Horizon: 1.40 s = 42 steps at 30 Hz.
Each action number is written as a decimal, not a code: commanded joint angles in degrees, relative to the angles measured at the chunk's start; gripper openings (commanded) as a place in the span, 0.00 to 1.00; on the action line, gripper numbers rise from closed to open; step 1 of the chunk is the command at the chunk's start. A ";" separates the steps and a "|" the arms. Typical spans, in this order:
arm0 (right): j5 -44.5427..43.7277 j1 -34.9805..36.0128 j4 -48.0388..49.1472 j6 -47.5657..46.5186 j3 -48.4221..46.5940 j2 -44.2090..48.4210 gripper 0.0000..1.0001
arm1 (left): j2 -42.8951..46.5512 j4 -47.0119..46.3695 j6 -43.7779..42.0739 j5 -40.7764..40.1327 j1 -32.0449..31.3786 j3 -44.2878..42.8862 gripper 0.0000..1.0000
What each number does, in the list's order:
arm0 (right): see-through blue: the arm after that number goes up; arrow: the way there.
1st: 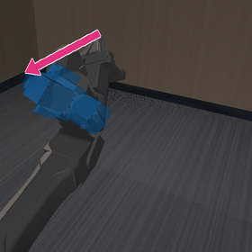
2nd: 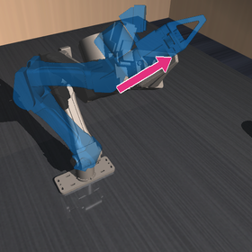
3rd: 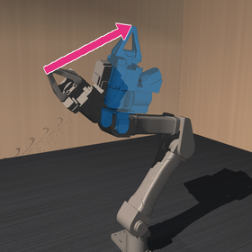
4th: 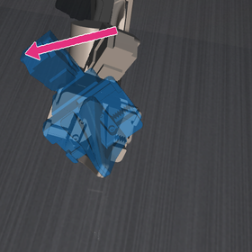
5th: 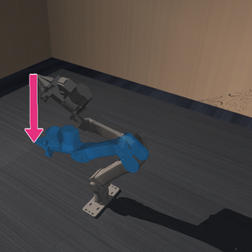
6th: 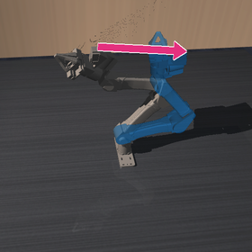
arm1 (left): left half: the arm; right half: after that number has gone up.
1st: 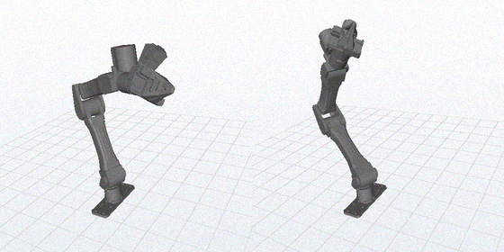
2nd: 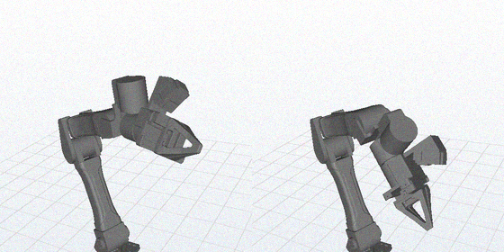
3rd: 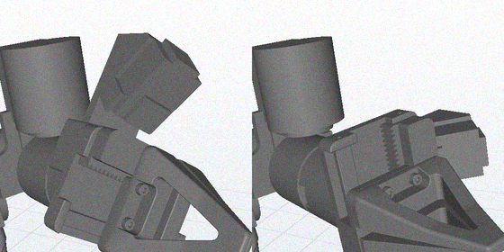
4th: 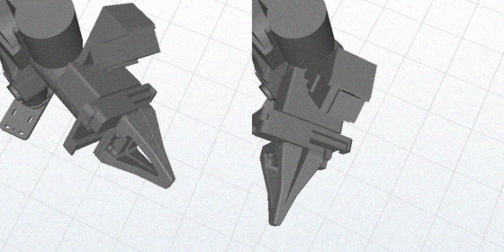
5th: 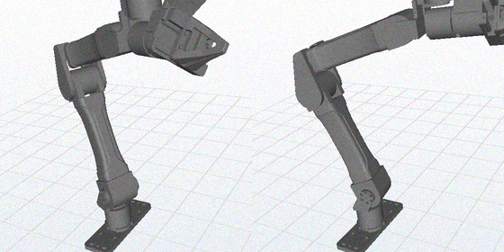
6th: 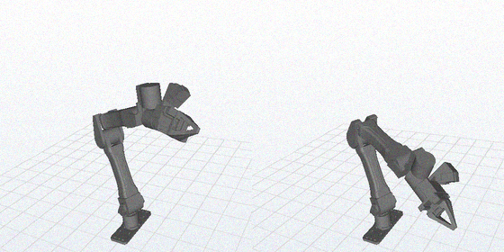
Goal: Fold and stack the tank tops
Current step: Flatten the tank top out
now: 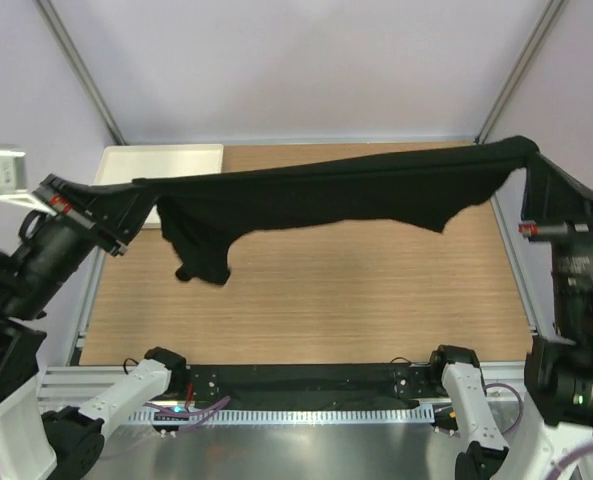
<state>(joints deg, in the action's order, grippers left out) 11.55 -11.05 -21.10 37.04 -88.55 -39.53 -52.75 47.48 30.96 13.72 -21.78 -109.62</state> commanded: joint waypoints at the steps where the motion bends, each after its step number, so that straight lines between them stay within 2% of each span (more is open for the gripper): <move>1: -6.27 -0.38 0.81 -3.46 0.49 2.51 0.01 | 0.80 -4.07 -0.03 -1.23 0.16 2.22 0.00; 6: -6.89 -0.38 0.45 -3.29 1.01 3.23 0.01 | 0.37 -3.98 0.86 -3.52 0.16 3.89 0.00; 10: -7.77 -0.38 0.01 -2.33 2.77 -2.20 0.01 | -2.17 -8.27 1.47 -4.84 0.16 9.84 0.00; 16: -9.70 -0.38 7.82 1.19 14.62 -10.99 0.01 | -13.59 -18.73 2.69 -7.56 0.51 21.46 0.00; 20: -9.80 -0.38 14.84 4.44 19.21 -22.67 0.01 | -25.79 -26.64 6.81 -2.31 2.70 23.23 0.00; 22: -7.17 -0.38 15.48 5.41 16.06 -31.63 0.01 | -33.79 -28.32 8.67 1.12 5.42 17.89 0.00; 23: -4.98 -0.38 12.61 5.41 9.43 -34.53 0.01 | -36.08 -26.32 9.64 4.01 7.26 11.17 0.00; 25: -3.30 -0.38 9.95 5.94 2.11 -41.49 0.01 | -41.37 -23.07 9.65 4.92 8.94 2.79 0.00; 26: -2.85 -0.38 7.42 6.12 -5.15 -43.25 0.01 | -42.42 -21.05 9.21 4.22 9.56 -1.60 0.00; 27: -1.98 -0.38 6.35 5.68 -8.88 -45.96 0.01 | -43.48 -17.03 7.81 2.04 10.35 -10.61 0.00; 28: -1.45 -0.38 4.60 5.07 -13.27 -47.99 0.01 | -45.40 -14.81 6.76 0.36 10.53 -15.66 0.00; 29: -1.44 -0.38 1.97 4.54 -23.32 -49.84 0.01 | -46.99 -12.53 5.87 -1.13 10.70 -20.75 0.00; 30: -1.10 -0.38 -3.02 4.19 -28.38 -51.68 0.01 | -48.40 -7.89 5.26 -2.45 11.32 -30.99 0.00; 32: -0.04 -0.38 -6.83 4.53 -37.96 -56.00 0.01 | -50.96 -5.74 5.51 -1.42 12.20 -37.22 0.00; 34: 1.54 -0.46 -6.15 6.28 -38.28 -55.84 0.01 | -49.39 -7.66 5.60 -0.71 12.46 -33.67 0.00; 35: 2.15 -0.46 -3.27 6.99 -34.27 -54.96 0.01 | -46.16 -12.63 5.95 -0.19 12.55 -24.50 0.00; 36: 3.12 -0.46 -0.72 7.95 -30.84 -53.82 0.01 | -44.12 -15.64 6.30 0.60 12.55 -19.10 0.00; 37: 4.69 -0.46 2.09 9.79 -22.97 -51.46 0.01 | -42.36 -18.80 7.52 2.09 12.46 -13.74 0.00; 38: 5.40 -0.46 6.82 10.59 -19.24 -50.48 0.01 | -39.74 -23.88 7.97 3.06 12.46 -4.64 0.00; 42: 6.90 -0.46 13.01 11.57 -3.50 -47.58 0.01 | -36.90 -30.69 9.38 5.79 11.67 12.82 0.00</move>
<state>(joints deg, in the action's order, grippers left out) 17.78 -10.55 -11.97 46.63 -101.23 -83.85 -85.38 21.39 39.09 17.85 -10.44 -108.12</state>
